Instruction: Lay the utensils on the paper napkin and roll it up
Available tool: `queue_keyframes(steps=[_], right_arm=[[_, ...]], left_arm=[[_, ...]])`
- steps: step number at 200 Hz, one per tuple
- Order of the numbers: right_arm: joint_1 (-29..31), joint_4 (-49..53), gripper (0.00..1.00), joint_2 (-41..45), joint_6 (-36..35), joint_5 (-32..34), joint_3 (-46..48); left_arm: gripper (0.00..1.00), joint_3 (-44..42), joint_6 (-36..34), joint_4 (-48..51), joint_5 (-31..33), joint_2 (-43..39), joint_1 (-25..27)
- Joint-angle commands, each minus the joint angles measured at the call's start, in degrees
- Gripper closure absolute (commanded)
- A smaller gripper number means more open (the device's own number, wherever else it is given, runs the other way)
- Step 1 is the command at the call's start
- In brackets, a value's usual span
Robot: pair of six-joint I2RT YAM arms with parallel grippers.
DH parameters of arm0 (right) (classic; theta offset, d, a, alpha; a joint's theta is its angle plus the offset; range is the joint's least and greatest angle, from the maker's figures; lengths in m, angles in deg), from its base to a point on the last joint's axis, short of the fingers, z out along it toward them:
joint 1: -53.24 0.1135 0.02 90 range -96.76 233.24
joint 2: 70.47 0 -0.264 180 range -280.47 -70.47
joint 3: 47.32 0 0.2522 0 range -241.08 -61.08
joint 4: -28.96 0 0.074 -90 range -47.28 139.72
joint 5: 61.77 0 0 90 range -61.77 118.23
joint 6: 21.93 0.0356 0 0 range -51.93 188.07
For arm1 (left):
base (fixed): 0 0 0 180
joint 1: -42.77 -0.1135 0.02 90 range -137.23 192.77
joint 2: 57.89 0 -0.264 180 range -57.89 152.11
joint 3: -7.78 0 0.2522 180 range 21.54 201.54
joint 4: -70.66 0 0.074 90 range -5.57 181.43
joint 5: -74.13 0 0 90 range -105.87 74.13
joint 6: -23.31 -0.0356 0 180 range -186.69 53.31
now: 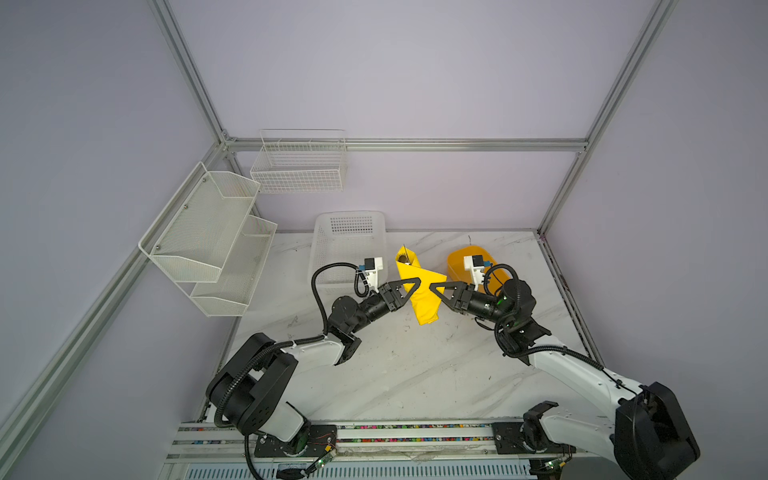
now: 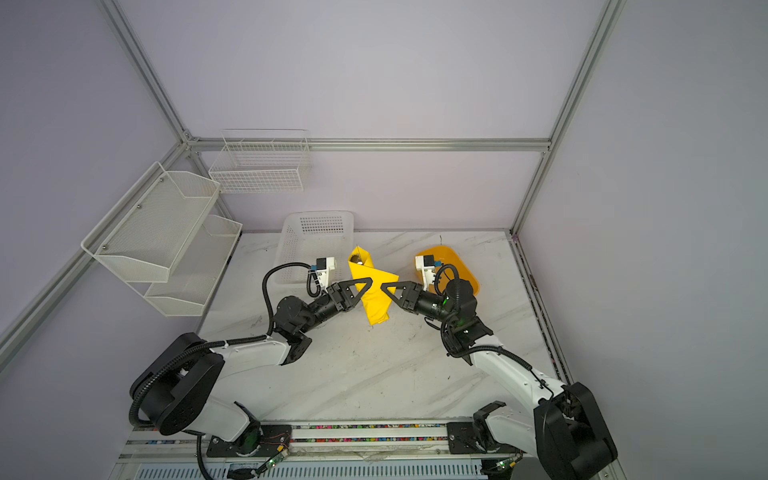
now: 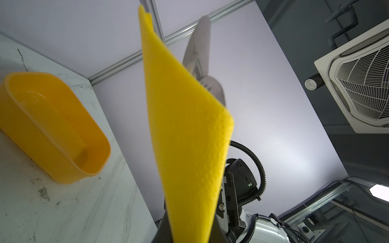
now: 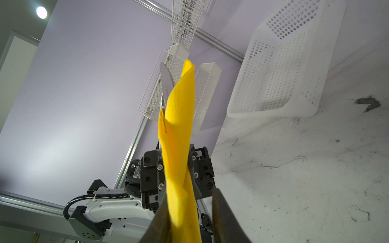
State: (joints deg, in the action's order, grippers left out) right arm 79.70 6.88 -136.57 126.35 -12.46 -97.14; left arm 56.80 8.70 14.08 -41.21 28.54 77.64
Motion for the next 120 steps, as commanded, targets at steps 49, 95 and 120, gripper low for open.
queue_keyframes(steps=[49,95,120], right_arm=[[-0.78,12.26,0.63,5.05,-5.66,4.26,-5.80],[-0.71,24.24,0.59,10.06,-10.60,11.96,-10.33],[-0.78,30.21,0.59,12.48,-14.02,15.07,-13.42]], left_arm=[[0.94,0.94,-2.35,-2.54,2.43,-2.62,-0.42],[0.94,0.97,-3.27,-0.76,2.97,-3.38,-0.51],[0.94,0.86,-4.00,1.73,3.15,-4.11,-0.51]])
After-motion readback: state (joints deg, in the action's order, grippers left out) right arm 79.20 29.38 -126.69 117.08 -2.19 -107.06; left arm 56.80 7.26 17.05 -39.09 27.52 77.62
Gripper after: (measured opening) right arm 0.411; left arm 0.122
